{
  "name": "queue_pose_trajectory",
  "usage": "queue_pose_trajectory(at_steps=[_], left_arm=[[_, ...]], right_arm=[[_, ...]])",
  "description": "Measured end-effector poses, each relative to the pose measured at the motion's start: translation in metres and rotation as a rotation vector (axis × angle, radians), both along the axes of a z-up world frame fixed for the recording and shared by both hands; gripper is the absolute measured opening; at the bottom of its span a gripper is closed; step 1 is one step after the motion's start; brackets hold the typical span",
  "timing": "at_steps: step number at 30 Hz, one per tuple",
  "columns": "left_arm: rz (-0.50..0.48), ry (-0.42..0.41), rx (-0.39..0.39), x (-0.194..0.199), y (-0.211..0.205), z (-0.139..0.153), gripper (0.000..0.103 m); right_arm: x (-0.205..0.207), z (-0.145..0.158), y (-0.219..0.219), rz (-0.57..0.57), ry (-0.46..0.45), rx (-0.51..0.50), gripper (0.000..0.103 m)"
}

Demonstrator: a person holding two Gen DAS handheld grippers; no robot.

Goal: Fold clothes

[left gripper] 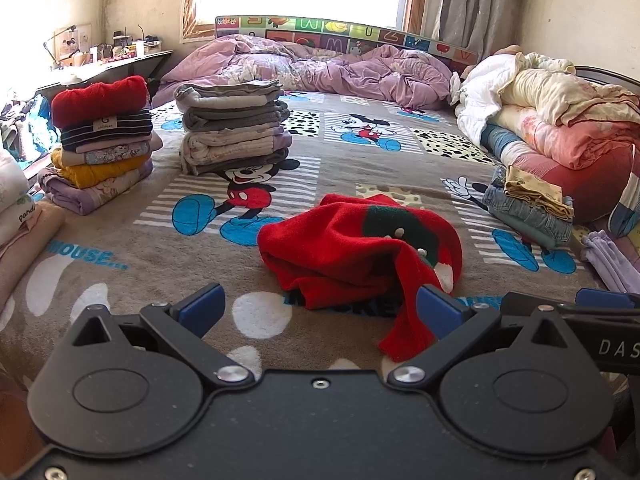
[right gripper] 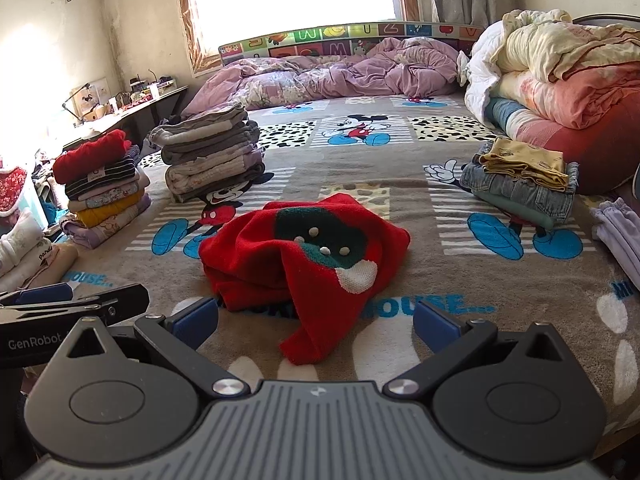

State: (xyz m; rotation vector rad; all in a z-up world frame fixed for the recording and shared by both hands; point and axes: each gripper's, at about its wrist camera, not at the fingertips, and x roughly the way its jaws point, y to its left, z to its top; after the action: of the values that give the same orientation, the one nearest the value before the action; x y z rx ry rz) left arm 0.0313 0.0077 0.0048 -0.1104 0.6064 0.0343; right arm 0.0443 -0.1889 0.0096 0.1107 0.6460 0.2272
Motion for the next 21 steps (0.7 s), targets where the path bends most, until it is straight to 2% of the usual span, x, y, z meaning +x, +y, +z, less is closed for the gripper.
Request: queue_pose_trajectory(at_steps=[14,21], left_arm=[[-0.034,0.095,0.001,0.063,-0.008,-0.015,0.103],[-0.028,0.142,-0.032,0.087,-0.003,-0.029,0.103]], right_arm=[[0.061,-0.013,-0.009,-0.009,0.072,0.008,0.103],[0.083,-0.027,-0.015,0.007,0.101,0.071,0.103]])
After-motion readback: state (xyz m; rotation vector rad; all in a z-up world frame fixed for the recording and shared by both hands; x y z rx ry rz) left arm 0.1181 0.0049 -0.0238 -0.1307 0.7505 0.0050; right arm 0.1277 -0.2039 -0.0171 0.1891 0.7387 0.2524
